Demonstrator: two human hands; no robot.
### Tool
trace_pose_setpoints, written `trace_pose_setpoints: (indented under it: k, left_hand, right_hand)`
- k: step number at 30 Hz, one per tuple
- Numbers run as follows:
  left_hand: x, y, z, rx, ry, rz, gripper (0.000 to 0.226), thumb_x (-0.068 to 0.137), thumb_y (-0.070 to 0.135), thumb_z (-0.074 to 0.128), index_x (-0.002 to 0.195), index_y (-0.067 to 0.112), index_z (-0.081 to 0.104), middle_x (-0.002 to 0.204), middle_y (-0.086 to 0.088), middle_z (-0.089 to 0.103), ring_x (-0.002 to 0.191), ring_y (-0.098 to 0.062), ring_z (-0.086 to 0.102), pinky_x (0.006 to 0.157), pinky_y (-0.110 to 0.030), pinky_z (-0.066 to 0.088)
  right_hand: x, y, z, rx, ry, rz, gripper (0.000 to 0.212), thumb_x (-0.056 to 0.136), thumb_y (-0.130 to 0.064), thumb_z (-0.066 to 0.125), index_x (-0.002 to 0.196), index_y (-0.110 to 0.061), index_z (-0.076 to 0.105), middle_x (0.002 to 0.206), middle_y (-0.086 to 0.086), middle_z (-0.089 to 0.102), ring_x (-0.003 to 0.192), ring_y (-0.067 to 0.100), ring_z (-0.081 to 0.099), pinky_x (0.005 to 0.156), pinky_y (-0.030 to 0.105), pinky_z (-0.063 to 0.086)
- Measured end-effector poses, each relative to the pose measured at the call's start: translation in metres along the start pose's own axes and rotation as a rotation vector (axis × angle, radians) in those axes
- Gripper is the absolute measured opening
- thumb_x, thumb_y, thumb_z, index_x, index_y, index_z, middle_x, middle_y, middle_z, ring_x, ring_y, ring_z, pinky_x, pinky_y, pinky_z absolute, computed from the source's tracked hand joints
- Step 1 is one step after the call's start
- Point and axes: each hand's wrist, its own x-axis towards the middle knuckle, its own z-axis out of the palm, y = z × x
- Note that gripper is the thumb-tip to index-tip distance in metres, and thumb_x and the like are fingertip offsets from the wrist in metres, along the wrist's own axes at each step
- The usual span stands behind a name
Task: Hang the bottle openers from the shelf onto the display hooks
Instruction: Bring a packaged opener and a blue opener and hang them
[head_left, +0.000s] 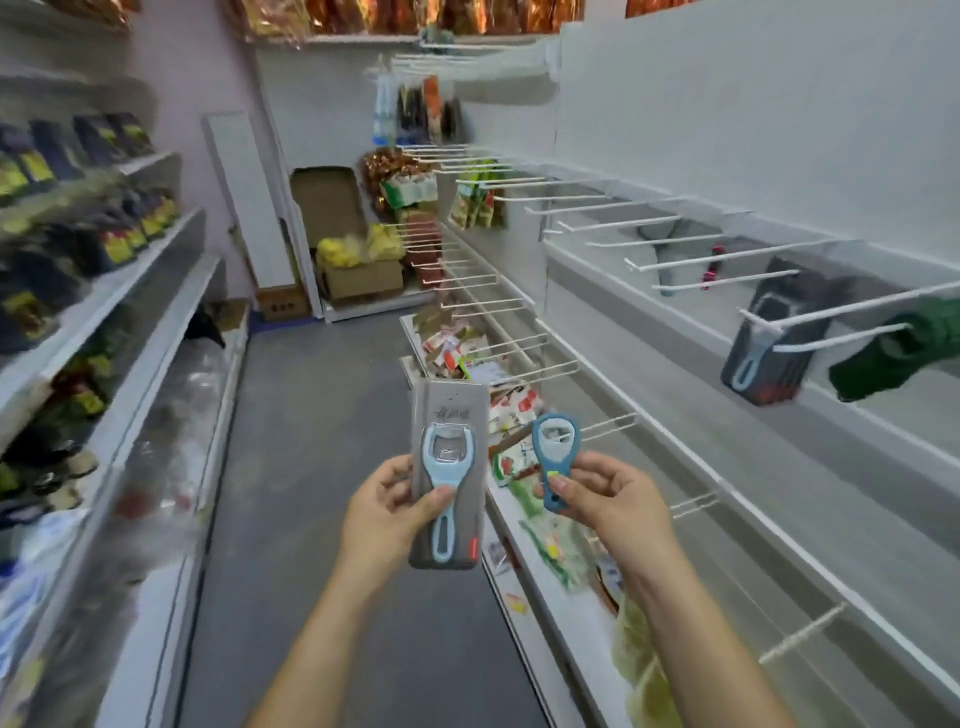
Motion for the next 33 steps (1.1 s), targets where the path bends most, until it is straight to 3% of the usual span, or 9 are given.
trace_pose_setpoints:
  k: [4,9,13,16,19,26,33]
  left_hand:
    - [0.063,0.004,0.027,-0.011,-0.073,-0.012,0.036,0.079,-0.004,0.077,0.110,0.011,0.065,0.105,-0.013,0.077,0.083,-0.017,0.074,0.070,-0.025,0.061]
    - [0.125,0.004,0.065,-0.035,-0.223,-0.034,0.034,0.082,-0.002,0.076,0.110,0.015,0.065,0.098,-0.002,0.078,0.077,-0.010,0.076,0.060,-0.018,0.057]
    - [0.173,-0.005,0.088,-0.020,-0.406,-0.051,0.035,0.084,0.002,0.075,0.115,0.016,0.066,0.101,-0.004,0.078,0.084,-0.014,0.077,0.063,-0.021,0.059]
    - [0.204,-0.016,0.100,-0.017,-0.553,-0.070,0.037,0.085,0.006,0.075,0.119,0.018,0.066,0.105,-0.005,0.078,0.092,-0.021,0.076,0.071,-0.029,0.062]
    - [0.229,-0.021,0.107,-0.013,-0.707,-0.108,0.034,0.086,0.008,0.075,0.116,0.021,0.065,0.103,0.000,0.079,0.090,-0.018,0.076,0.068,-0.027,0.062]
    - [0.232,-0.020,0.122,-0.022,-1.002,-0.149,0.032,0.084,0.005,0.074,0.114,0.011,0.065,0.104,-0.006,0.078,0.089,-0.020,0.077,0.067,-0.026,0.062]
    - [0.194,-0.001,0.125,-0.116,-1.103,-0.135,0.033,0.083,0.003,0.074,0.111,0.019,0.065,0.098,0.000,0.079,0.085,-0.018,0.077,0.064,-0.026,0.062]
  right_hand:
    - [0.049,-0.007,-0.007,0.017,0.091,-0.003,0.021,0.087,0.006,0.069,0.102,-0.008,0.070,0.092,0.012,0.079,0.086,0.026,0.076,0.081,0.036,0.062]
    - [0.090,-0.007,-0.020,0.010,0.238,-0.004,0.023,0.086,0.005,0.070,0.106,-0.005,0.070,0.092,0.011,0.079,0.086,0.024,0.077,0.076,0.033,0.062]
    - [0.107,-0.006,-0.026,0.039,0.408,-0.016,0.023,0.085,0.004,0.071,0.107,-0.003,0.070,0.093,0.014,0.078,0.088,0.029,0.076,0.081,0.039,0.061]
    - [0.107,-0.005,-0.021,0.078,0.564,-0.060,0.023,0.086,0.008,0.069,0.106,-0.002,0.068,0.091,0.018,0.077,0.084,0.029,0.077,0.075,0.033,0.063]
    - [0.101,-0.005,-0.005,0.105,0.736,-0.088,0.022,0.087,0.009,0.066,0.107,0.001,0.067,0.090,0.021,0.077,0.076,0.024,0.076,0.074,0.031,0.063]
    - [0.056,-0.011,0.027,0.089,0.983,-0.147,0.021,0.086,0.006,0.068,0.106,-0.001,0.070,0.093,0.018,0.077,0.082,0.025,0.077,0.072,0.028,0.062]
    - [-0.005,-0.020,0.032,0.043,1.116,-0.208,0.025,0.088,-0.001,0.070,0.113,-0.006,0.068,0.094,0.017,0.078,0.092,0.028,0.076,0.082,0.036,0.060]
